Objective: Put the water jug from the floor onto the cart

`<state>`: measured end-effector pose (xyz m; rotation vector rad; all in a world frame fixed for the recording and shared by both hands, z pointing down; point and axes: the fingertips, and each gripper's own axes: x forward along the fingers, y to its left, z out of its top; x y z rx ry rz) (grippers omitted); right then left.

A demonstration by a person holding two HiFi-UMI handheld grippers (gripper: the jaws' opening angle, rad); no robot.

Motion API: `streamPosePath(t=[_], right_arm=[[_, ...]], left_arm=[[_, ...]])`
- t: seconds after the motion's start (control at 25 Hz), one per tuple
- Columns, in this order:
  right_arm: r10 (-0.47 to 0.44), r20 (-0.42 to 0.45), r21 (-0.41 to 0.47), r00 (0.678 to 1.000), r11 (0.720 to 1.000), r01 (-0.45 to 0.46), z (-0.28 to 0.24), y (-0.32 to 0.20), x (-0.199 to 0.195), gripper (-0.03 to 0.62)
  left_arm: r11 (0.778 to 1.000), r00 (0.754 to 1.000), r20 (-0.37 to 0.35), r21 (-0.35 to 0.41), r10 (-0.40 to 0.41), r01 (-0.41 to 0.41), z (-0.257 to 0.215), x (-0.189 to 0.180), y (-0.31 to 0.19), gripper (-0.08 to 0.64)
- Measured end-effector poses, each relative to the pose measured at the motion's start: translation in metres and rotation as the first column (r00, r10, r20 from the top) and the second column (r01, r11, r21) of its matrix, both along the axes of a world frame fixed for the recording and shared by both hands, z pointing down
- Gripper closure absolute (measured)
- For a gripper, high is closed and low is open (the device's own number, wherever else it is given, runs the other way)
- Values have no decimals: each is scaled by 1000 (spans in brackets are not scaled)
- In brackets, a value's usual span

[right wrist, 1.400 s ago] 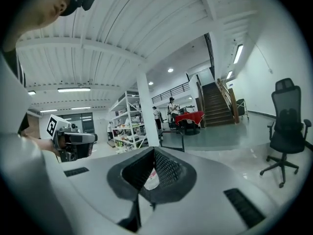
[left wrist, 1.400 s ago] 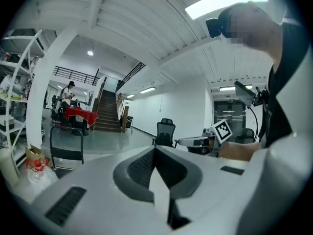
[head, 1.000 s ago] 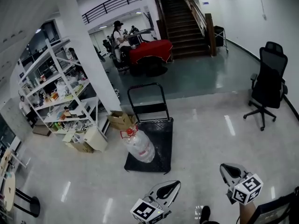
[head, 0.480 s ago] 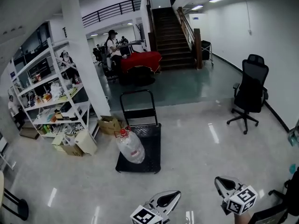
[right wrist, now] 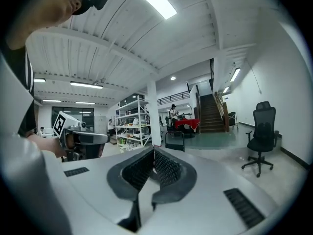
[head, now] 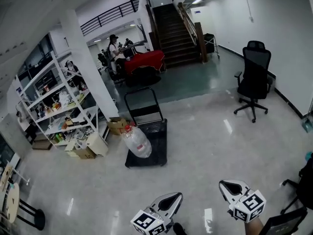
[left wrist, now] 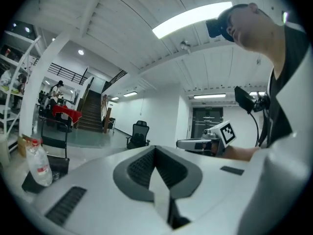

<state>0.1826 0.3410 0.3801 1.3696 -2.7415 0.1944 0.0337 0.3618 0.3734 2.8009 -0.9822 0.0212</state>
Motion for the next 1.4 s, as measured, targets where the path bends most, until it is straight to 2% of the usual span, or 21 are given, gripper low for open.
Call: streamPosePath(t=[0.16, 0.32, 0.52, 0.64, 0.8, 0.96, 1.12, 1.28, 1.4], right_arm=[[-3, 30, -34, 1000, 999, 4, 6, 51, 21, 589], [-5, 36, -31, 999, 1000, 6, -2, 97, 7, 589], [28, 11, -14, 1000, 1000, -27, -5, 153, -31, 589], [69, 34, -18, 997, 997, -69, 0, 197, -65, 589], [118, 47, -69, 992, 991, -115, 8, 247, -119, 589], [135, 16, -56, 991, 989, -134, -5, 286, -150, 589], [138, 18, -35, 990, 990, -138, -22, 317, -154, 589], [126, 8, -21, 992, 992, -126, -27, 346, -146, 590], [119, 1, -10, 993, 993, -119, -35, 363, -130, 591]], left_arm=[[1000, 999, 43, -12, -6, 7, 0, 21, 59, 560], [1000, 998, 64, 5, -2, 2, -8, 9, 104, 558], [999, 999, 45, 37, 19, -21, -1, -29, 161, 558], [998, 998, 48, 50, 47, -49, 10, -69, 205, 558], [996, 995, 54, 45, 81, -84, 19, -131, 254, 558], [995, 995, 31, 36, 90, -91, 15, -162, 286, 559], [993, 995, 30, 60, 99, -101, -3, -162, 314, 558], [989, 993, 45, 101, 106, -110, -8, -149, 341, 558], [990, 995, 34, 98, 94, -97, -17, -133, 355, 558]])
